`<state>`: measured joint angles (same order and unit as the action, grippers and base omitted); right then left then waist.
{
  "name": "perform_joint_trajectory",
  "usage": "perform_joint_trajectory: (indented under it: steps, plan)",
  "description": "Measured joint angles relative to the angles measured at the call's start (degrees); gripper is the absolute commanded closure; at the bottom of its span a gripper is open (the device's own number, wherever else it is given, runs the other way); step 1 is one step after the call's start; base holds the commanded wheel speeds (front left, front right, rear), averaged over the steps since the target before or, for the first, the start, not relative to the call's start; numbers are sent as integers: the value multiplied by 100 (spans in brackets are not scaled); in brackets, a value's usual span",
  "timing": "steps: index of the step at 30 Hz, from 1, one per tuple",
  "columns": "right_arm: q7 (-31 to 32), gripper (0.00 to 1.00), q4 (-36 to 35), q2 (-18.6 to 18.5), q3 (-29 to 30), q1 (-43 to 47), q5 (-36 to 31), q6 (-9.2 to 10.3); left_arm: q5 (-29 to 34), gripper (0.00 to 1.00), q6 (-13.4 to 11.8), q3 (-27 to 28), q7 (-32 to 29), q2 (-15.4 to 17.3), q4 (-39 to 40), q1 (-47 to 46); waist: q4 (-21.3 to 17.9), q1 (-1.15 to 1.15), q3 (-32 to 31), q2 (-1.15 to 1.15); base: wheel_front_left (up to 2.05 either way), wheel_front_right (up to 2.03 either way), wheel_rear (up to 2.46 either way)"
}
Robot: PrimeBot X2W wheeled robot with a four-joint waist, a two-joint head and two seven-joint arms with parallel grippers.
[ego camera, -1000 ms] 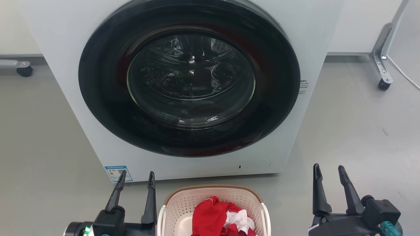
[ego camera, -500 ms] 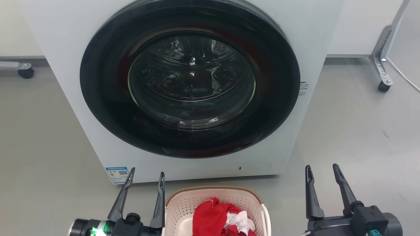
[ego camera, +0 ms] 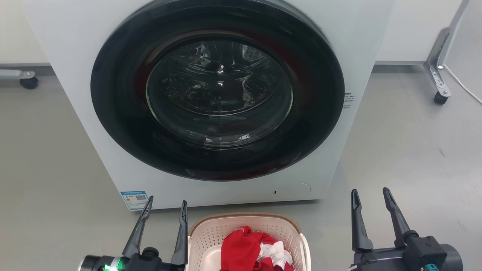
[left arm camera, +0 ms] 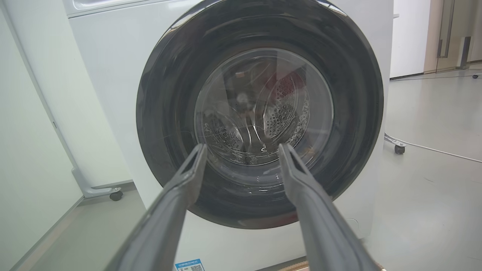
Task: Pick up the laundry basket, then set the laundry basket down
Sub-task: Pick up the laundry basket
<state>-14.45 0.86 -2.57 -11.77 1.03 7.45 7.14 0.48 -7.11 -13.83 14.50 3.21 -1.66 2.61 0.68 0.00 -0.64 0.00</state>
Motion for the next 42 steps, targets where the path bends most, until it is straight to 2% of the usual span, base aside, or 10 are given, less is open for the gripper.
perform_joint_trajectory:
  steps: [25, 33, 42]
  plan:
    - [-1, 0, -60, 1, 21, 89, 8, 0, -43, 0, 0, 29, 0, -4, 47, 15, -6, 0, 115, 0, 0, 0, 0]
    - [-1, 0, -116, 1, 51, 24, 20, -1, -94, 0, 0, 31, 0, -7, 108, -23, -7, 1, 464, 0, 0, 0, 0]
    - [-9, 0, -21, 0, 68, -655, 115, -85, -292, 0, -1, -14, 0, -13, 8, -626, -31, 2, 1109, 1, 0, 0, 0]
